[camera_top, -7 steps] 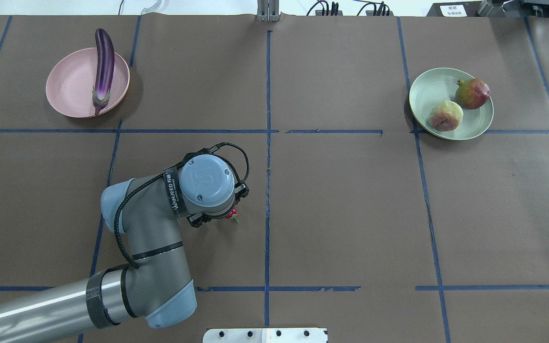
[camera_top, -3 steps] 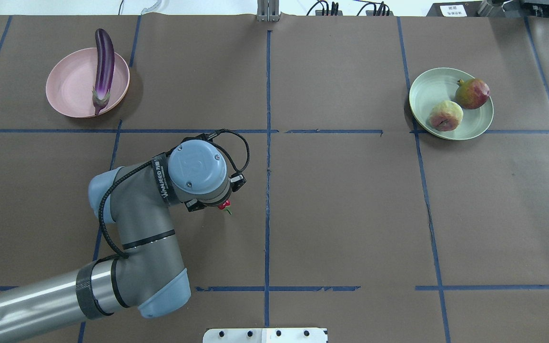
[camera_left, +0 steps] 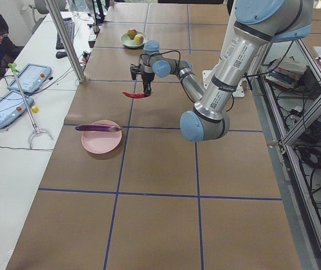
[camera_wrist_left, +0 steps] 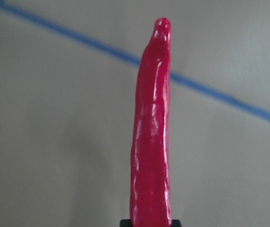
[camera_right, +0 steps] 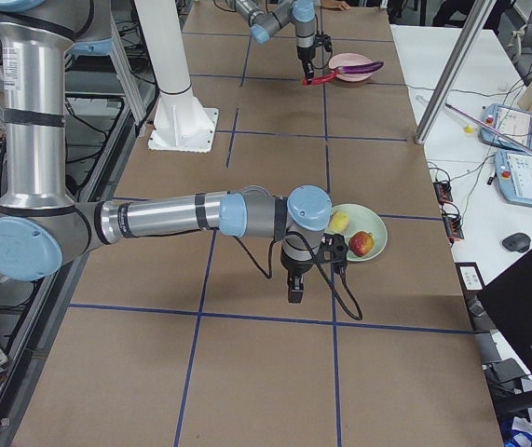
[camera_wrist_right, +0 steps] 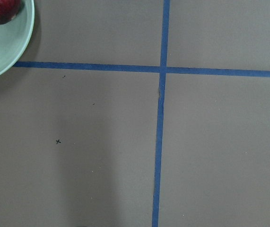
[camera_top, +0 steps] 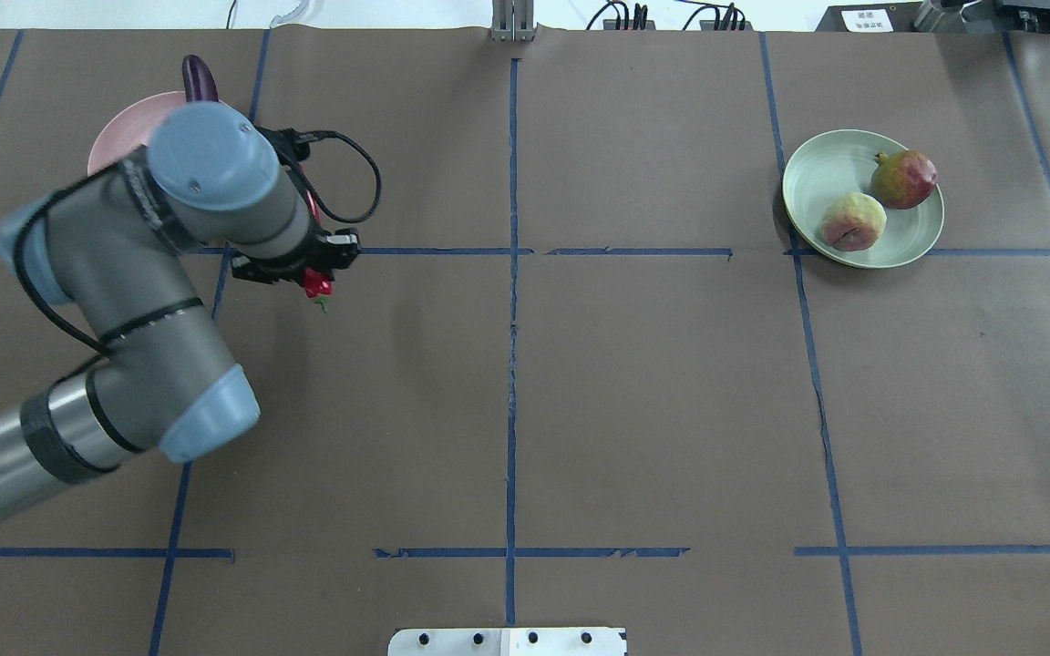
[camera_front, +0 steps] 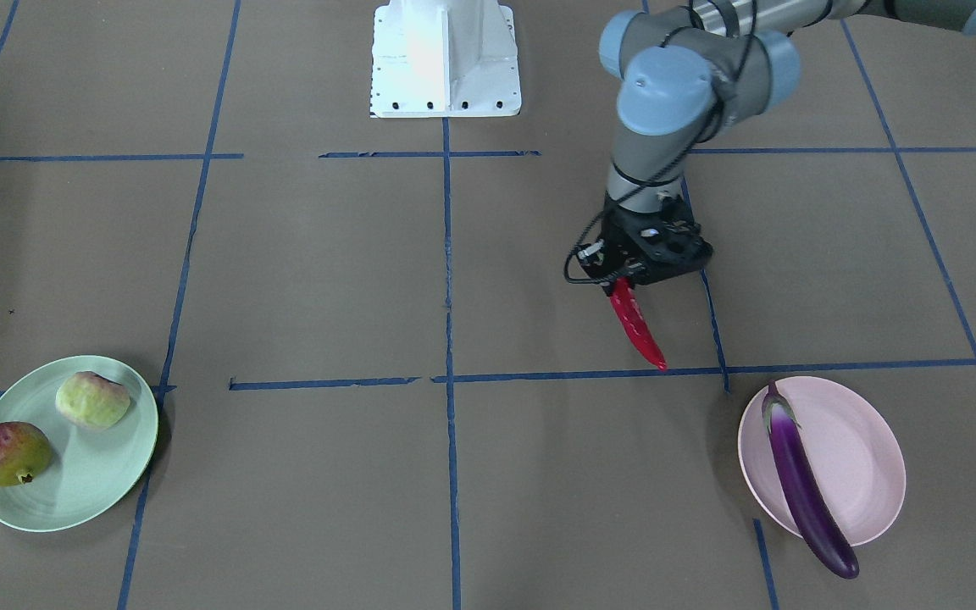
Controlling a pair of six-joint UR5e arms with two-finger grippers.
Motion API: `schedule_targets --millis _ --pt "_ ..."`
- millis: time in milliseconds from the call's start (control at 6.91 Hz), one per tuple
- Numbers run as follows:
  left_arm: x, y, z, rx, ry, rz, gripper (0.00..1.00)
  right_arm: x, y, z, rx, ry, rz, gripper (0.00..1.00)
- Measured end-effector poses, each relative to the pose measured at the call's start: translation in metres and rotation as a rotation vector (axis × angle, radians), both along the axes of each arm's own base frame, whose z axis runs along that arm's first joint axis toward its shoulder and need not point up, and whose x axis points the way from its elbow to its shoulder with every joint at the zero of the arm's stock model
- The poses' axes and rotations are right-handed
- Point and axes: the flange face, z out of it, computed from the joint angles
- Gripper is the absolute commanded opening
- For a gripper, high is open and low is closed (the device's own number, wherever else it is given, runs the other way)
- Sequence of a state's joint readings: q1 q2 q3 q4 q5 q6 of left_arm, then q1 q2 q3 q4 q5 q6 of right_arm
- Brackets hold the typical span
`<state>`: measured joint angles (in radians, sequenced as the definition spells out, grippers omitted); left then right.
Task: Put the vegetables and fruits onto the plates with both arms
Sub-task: 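Carry the chili to the pink plate and lower it beside the eggplant, then open the left gripper and withdraw it from the pink plate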
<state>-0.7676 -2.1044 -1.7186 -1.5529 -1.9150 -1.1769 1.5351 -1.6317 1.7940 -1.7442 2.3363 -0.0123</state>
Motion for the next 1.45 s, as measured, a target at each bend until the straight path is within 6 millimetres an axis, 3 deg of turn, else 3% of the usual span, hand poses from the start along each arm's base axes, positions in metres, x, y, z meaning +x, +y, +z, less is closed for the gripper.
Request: schedule_targets --millis 289,434,579,723,868,1157,1302,1447 --pt "-0.090 -0.085 0.079 0.039 -0.068 0.141 0.04 0.000 0.000 0.001 -0.002 0.000 -0.001 1.00" --pt "-0.118 -0.115 0.121 0.050 -0.089 0.179 0.49 0.000 0.000 0.001 -0.002 0.000 -0.001 1.00" --pt "-0.129 -0.132 0.153 0.053 -0.092 0.188 0.99 0.000 0.000 0.001 -0.002 0.000 -0.001 1.00" --pt "-0.132 -0.140 0.168 0.053 -0.084 0.182 1.00 -0.001 0.000 0.001 -0.002 0.000 -0.001 1.00" --pt "-0.132 -0.142 0.169 0.055 -0.068 0.178 1.00 -0.001 -0.001 0.001 -0.001 0.000 0.000 1.00" --pt "-0.147 -0.142 0.158 0.044 0.020 0.194 1.00 -0.001 -0.001 0.000 0.003 0.000 0.000 1.00" --pt "-0.172 -0.134 0.154 0.069 0.057 0.211 1.00 -0.001 -0.001 0.000 0.004 0.000 0.000 1.00" --pt "-0.209 -0.116 0.164 0.115 0.072 0.253 1.00 -0.001 -0.001 0.000 0.005 0.001 0.000 1.00"
